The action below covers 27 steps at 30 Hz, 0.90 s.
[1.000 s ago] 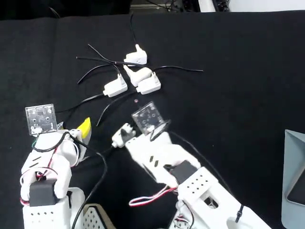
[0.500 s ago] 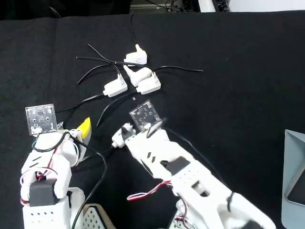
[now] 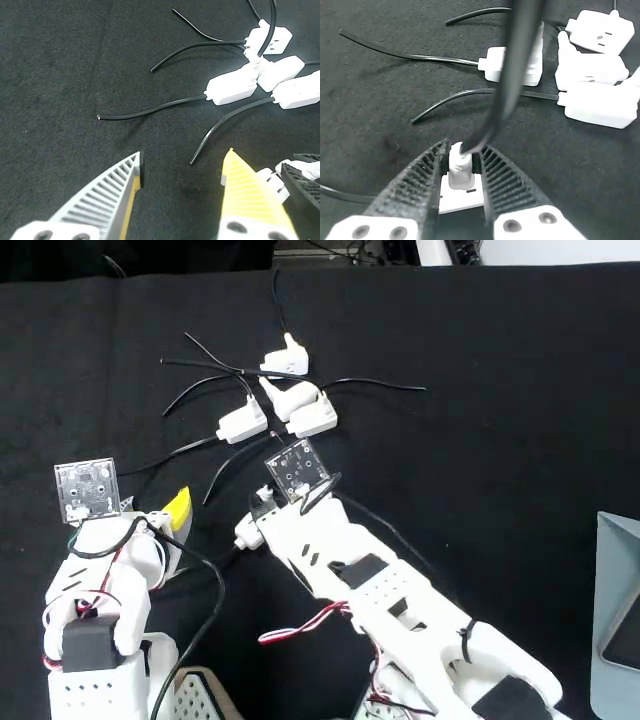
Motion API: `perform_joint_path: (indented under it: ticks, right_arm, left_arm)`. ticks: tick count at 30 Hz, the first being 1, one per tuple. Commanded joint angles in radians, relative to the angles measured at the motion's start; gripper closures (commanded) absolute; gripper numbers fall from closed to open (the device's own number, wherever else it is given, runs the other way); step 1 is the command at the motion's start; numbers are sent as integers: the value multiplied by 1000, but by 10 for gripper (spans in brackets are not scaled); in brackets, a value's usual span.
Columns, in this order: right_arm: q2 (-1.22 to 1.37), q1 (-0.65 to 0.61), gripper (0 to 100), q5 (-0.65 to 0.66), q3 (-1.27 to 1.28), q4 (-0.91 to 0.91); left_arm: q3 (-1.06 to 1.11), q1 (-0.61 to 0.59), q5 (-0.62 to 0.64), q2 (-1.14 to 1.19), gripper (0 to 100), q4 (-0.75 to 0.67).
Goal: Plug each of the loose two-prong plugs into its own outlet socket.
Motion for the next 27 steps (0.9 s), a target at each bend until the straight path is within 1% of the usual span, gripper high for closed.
perform_joint_path:
  ticks: [1,6,23,27]
  right_arm:
    - [56,51,987,8,-64,-28]
    - [133,54,987,8,-81,-28]
    - [134,23,987,3,-38,-17]
    - [133,18,987,-2,-56,44]
  left_arm:
    - [-8,-12,2,-6,740,-40]
    - [-8,-12,2,-6,740,-38]
    - [-8,-12,0,-6,740,-40]
    - [-8,-12,0,-6,740,-40]
